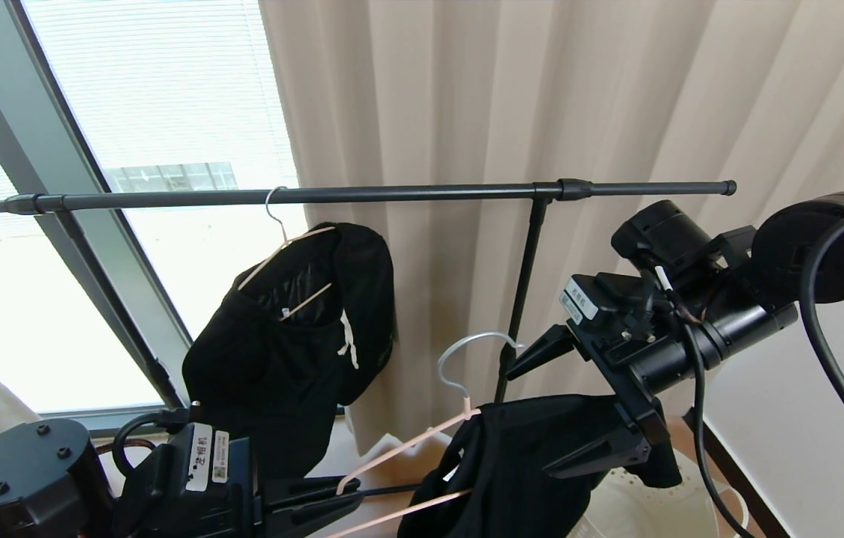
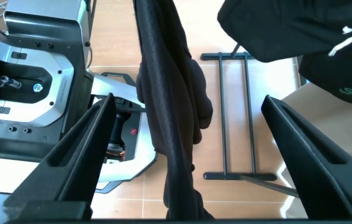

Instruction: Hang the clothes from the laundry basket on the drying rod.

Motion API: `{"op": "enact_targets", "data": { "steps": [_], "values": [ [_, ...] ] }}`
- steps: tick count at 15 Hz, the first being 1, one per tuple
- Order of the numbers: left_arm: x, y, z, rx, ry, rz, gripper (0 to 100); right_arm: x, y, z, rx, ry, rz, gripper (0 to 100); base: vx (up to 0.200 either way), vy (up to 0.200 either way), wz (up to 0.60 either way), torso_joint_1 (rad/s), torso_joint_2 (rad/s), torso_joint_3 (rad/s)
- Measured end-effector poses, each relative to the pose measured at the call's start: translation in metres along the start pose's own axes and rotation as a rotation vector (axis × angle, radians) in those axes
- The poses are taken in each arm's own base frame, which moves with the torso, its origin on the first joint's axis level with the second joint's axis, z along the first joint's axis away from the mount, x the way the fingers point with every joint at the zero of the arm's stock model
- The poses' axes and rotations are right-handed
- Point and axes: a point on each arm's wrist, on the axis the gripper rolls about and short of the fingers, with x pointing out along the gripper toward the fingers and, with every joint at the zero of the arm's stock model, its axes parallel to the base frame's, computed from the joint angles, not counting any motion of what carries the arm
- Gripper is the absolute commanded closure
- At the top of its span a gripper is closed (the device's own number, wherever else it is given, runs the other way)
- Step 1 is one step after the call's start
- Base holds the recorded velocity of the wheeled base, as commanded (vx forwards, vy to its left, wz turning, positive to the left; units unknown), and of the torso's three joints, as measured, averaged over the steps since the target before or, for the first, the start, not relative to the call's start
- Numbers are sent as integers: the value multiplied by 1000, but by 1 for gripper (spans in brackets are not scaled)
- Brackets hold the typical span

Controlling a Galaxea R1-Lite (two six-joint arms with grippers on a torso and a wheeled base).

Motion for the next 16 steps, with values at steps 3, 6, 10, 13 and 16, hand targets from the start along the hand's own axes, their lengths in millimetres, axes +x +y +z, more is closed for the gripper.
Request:
{"op": "enact_targets", "data": {
  "steps": [3,6,10,13,16],
  "values": [
    [0,0,0,0,0,0,100,2,-1,-1,5,3,3,100,0,0,0,0,0,0],
    [0,0,0,-1,0,0,100,3,-1,0,16,4,8,100,0,0,0,0,0,0],
    [0,0,0,-2,1,2,100,4,0,0,14,5,11,100,0,0,0,0,0,0],
    [0,0,0,-1,0,1,100,4,1,1,11,4,10,100,0,0,0,0,0,0],
    [0,0,0,1,-1,1,0,3,1,1,12,4,11,100,0,0,0,0,0,0]
  ]
}}
